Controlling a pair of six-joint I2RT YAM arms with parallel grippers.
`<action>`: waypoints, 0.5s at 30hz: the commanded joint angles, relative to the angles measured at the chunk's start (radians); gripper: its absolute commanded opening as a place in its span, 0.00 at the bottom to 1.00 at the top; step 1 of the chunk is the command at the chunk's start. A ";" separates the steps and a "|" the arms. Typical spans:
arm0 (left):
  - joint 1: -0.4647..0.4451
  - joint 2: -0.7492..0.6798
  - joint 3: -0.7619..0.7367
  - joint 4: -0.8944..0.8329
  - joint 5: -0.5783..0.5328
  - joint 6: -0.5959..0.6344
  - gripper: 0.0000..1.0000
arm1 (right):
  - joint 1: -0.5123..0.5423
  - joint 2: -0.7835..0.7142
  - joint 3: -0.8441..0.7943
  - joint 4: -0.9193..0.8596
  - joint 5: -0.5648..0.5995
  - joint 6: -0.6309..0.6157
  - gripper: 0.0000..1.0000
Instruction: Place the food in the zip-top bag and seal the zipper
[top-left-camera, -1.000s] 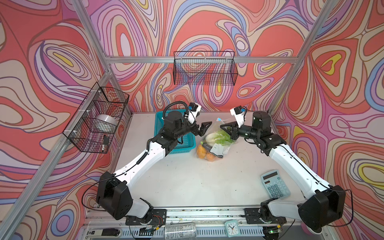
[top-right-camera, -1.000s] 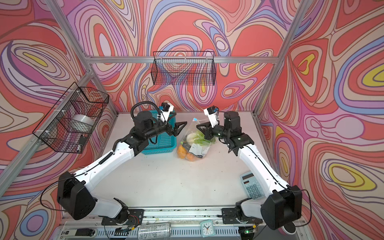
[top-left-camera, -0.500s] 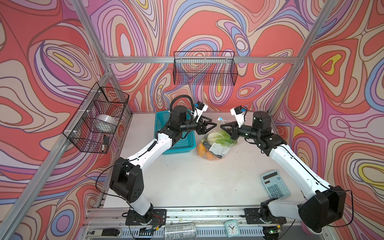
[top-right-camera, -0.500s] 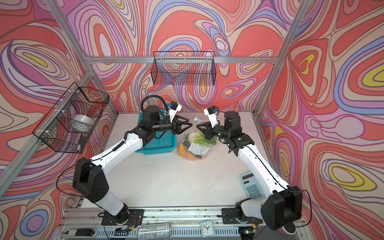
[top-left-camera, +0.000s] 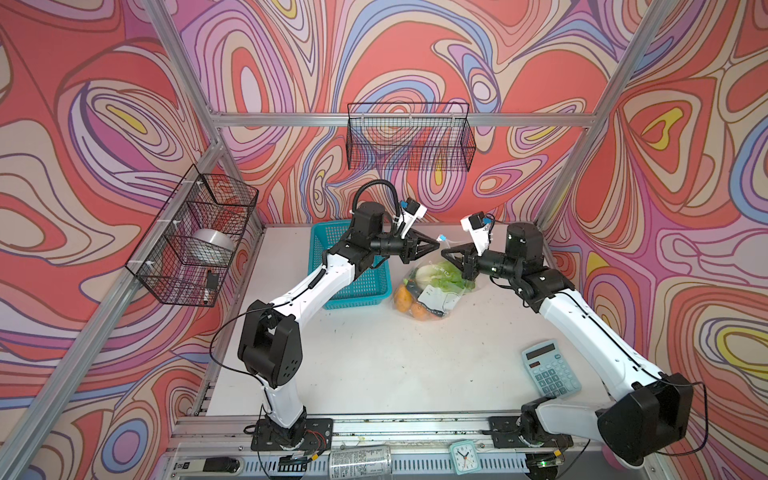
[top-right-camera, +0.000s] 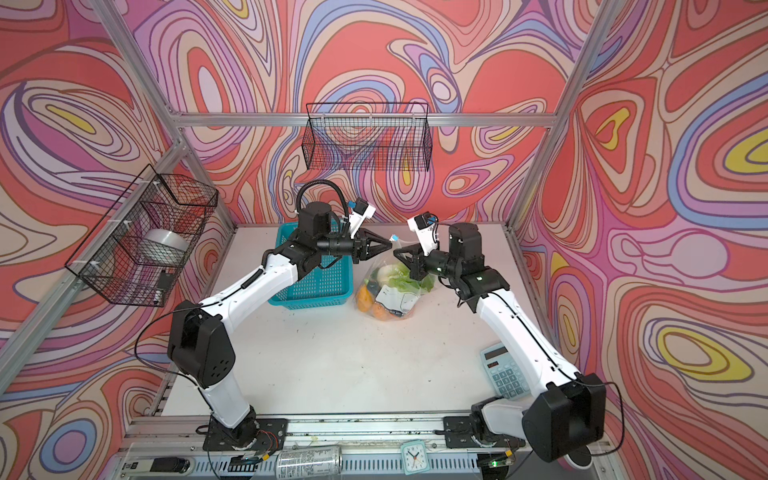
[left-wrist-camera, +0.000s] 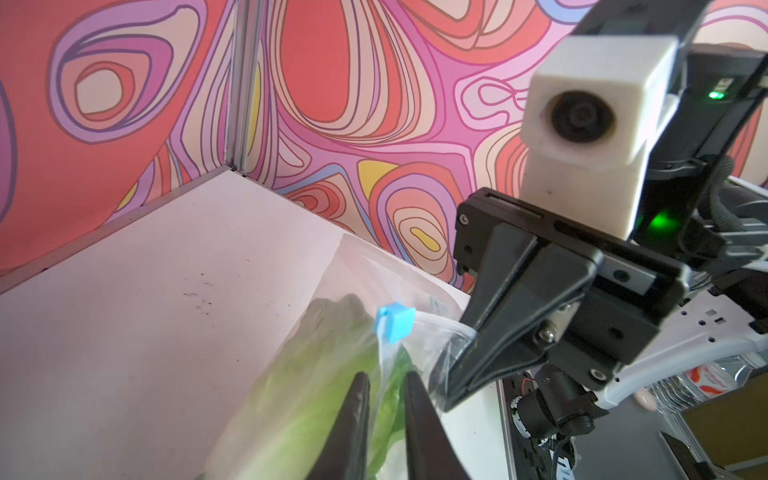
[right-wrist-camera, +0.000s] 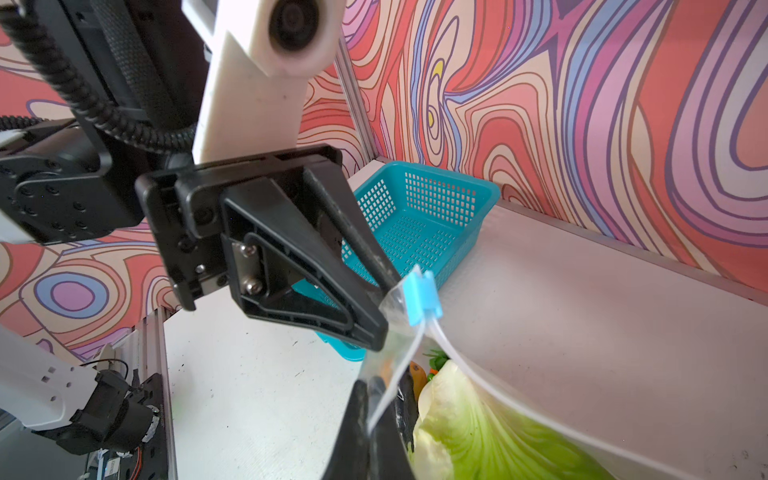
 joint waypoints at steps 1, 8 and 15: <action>-0.007 0.002 0.014 -0.035 0.027 0.012 0.10 | -0.001 -0.022 -0.002 0.020 0.009 -0.018 0.00; -0.007 -0.013 0.009 0.017 0.033 -0.017 0.19 | -0.001 -0.019 -0.004 0.007 0.013 -0.019 0.00; -0.007 -0.004 0.006 0.054 0.048 -0.055 0.23 | -0.001 -0.028 -0.004 0.001 0.018 -0.026 0.00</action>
